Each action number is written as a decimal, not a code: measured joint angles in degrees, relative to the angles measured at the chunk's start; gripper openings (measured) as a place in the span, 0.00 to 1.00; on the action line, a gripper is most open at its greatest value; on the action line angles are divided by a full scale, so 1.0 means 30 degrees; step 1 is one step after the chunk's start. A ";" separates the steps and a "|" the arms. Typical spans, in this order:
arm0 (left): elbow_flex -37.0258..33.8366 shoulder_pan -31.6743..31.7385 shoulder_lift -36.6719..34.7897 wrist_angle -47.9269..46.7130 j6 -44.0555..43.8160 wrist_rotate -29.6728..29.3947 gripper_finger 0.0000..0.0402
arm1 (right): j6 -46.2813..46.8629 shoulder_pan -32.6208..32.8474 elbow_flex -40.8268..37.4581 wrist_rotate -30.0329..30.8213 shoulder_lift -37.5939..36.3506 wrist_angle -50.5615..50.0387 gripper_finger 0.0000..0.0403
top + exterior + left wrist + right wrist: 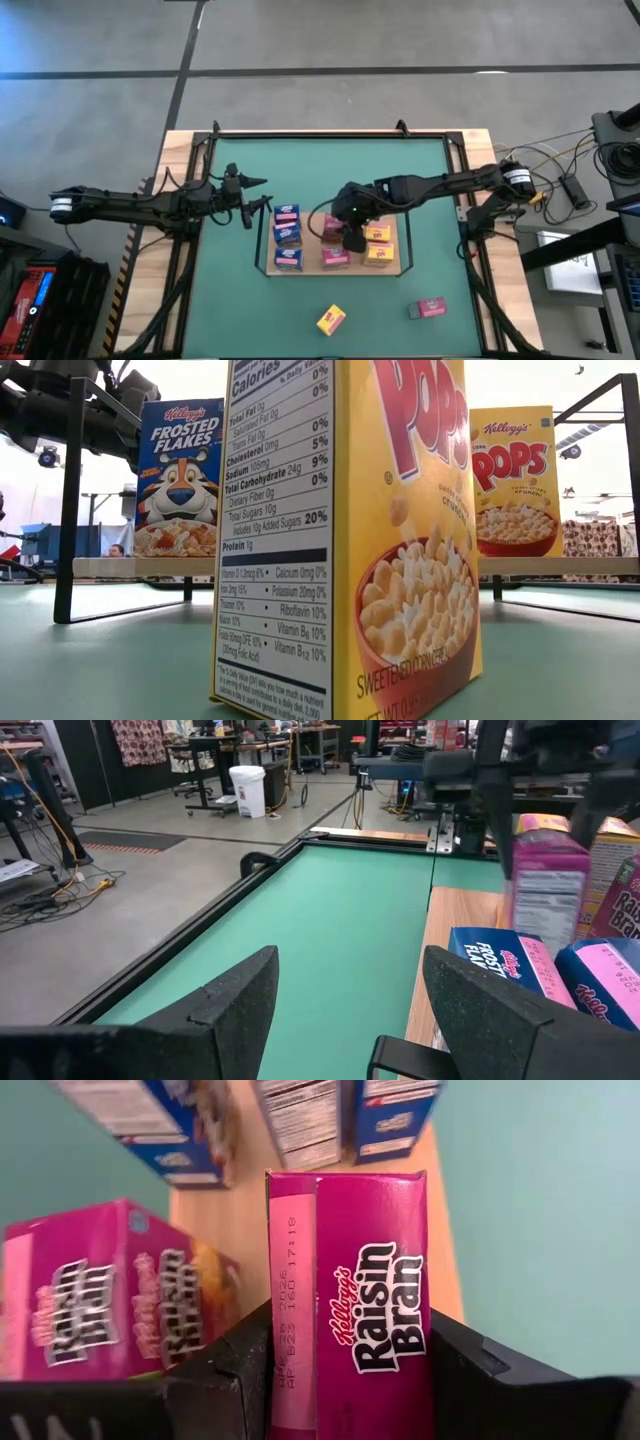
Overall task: Stack cereal on shelf
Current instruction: Put the top pink cereal box on the shelf aligned with the other pink cereal box, then put the pink cereal box on the shelf aligned with the other pink cereal box
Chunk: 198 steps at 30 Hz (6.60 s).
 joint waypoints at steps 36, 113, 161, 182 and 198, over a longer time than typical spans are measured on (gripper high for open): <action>0.0000 0.0002 0.0063 0.0104 0.0000 0.0000 0.58 | 0.0608 0.0715 -0.0044 0.0698 0.1060 0.0495 0.44; 0.0007 -0.0003 0.0102 0.0131 0.0000 0.0000 0.58 | 0.8323 0.5587 0.6652 0.1720 0.0492 -1.4079 0.87; 0.0007 0.0000 0.0109 0.0131 -0.0005 -0.0003 0.58 | 1.8548 1.8295 -0.3360 0.2301 -0.5201 -0.9144 0.87; 0.0007 0.0005 0.0109 0.0148 -0.0002 -0.0001 0.58 | 1.4686 1.8244 -0.7027 0.3011 -0.5727 -0.3935 0.87; 0.0007 0.0003 0.0109 0.0144 0.0000 0.0000 0.58 | 1.4761 1.8244 -0.7970 0.4311 -0.5470 -0.2285 0.78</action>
